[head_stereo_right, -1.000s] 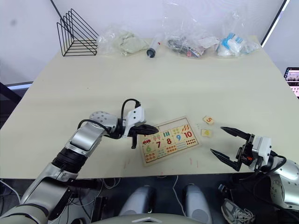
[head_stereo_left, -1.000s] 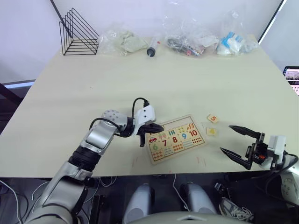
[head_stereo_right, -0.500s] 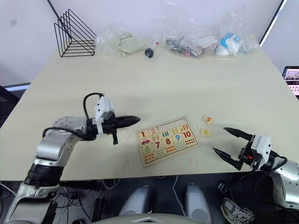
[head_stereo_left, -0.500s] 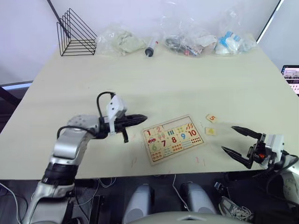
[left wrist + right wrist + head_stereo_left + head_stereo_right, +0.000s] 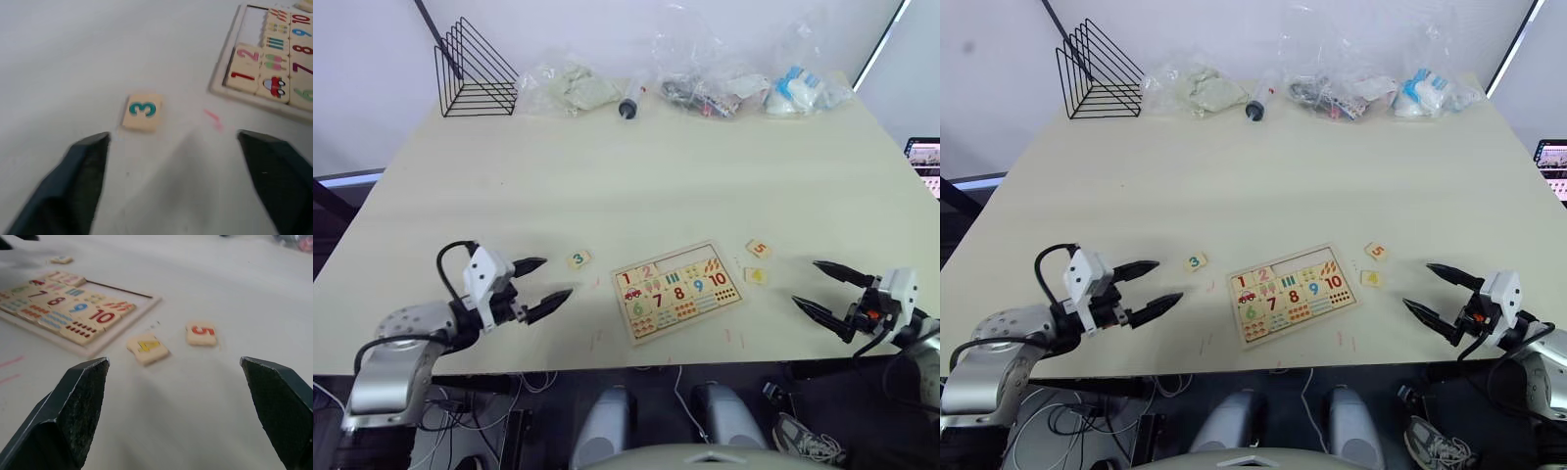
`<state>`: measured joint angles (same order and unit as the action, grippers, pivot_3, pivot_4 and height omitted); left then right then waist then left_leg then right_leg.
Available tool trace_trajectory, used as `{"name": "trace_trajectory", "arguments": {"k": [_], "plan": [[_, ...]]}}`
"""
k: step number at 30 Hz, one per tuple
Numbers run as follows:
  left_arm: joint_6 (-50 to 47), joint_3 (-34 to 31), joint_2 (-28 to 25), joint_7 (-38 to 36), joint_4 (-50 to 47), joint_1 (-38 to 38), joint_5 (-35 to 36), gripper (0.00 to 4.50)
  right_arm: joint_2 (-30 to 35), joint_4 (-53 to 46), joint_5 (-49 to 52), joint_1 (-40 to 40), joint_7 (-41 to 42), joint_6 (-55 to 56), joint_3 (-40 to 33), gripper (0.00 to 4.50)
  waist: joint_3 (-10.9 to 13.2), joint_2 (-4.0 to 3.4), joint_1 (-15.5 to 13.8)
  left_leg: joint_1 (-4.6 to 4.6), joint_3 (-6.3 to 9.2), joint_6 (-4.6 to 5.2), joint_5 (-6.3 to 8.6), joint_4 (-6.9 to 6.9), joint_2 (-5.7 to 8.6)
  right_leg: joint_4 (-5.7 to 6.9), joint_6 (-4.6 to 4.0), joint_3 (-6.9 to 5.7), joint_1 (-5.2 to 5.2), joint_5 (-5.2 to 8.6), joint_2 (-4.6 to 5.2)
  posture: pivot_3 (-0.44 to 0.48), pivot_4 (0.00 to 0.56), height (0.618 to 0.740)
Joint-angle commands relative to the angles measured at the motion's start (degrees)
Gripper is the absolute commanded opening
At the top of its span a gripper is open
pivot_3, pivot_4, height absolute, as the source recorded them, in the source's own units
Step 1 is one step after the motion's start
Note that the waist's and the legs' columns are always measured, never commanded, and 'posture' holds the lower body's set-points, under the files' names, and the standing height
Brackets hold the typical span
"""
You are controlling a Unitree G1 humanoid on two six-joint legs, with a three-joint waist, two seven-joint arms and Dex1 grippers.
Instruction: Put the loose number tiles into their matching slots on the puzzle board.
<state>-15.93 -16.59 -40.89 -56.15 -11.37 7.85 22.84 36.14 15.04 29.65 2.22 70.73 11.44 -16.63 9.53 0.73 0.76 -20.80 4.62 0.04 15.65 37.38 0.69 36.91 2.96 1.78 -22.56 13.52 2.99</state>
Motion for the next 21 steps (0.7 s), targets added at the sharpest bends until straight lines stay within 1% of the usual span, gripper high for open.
{"name": "trace_trajectory", "arguments": {"k": [1, 6, 9, 16, 21], "plan": [[3.58, -6.06, -0.1, -2.14, 0.45, 3.84, 3.02, 4.48, 1.35, -1.4, 1.34, 1.21, -0.38, -0.67, -2.92, 4.5, 0.0, 0.0, 0.0, 0.0, -0.03, 0.0, 0.0, 0.0, -0.01, 0.0, -0.01, 0.0, 0.0, 0.0, 0.0, 0.0, 0.15, 0.74], [7.15, -8.89, 0.23, -3.83, 3.31, 7.17, 3.89, 4.48, 2.36, -2.13, 1.59, 4.23, 0.66, -1.03, -4.4, 4.5, 0.0, 0.0, -0.23, -0.02, -0.19, 0.0, 0.0, 0.0, -0.02, -0.02, -0.01, -0.04, 0.01, 0.01, 0.01, 0.0, 0.15, 0.74], [8.96, -9.38, 0.56, -5.05, 4.7, 8.26, 4.23, 4.48, 2.78, -2.32, 2.26, 5.68, 1.71, -0.89, -5.62, 4.5, -0.01, 0.02, -0.16, -0.01, -0.22, 0.0, 0.0, 0.01, -0.03, -0.04, -0.02, -0.03, 0.02, 0.02, 0.01, 0.0, 0.15, 0.74], [10.09, -8.75, 0.92, -6.93, 6.49, 8.28, 5.81, 4.48, 3.47, -2.6, 4.14, 7.24, 4.2, -1.51, -7.48, 4.5, -0.01, 0.02, -0.05, 0.0, -0.25, 0.01, 0.0, 0.0, -0.07, -0.04, -0.01, -0.02, 0.02, 0.02, -0.02, 0.0, 0.15, 0.74], [12.09, -8.48, 0.8, -7.77, 8.49, 7.72, 4.9, 4.48, 3.13, -3.08, 4.03, 6.75, 4.4, -1.52, -7.31, 4.5, -0.02, 0.02, -0.03, -0.01, -0.25, 0.01, 0.01, 0.0, -0.07, -0.04, -0.01, -0.02, 0.01, 0.02, -0.03, 0.0, 0.15, 0.74]]}}
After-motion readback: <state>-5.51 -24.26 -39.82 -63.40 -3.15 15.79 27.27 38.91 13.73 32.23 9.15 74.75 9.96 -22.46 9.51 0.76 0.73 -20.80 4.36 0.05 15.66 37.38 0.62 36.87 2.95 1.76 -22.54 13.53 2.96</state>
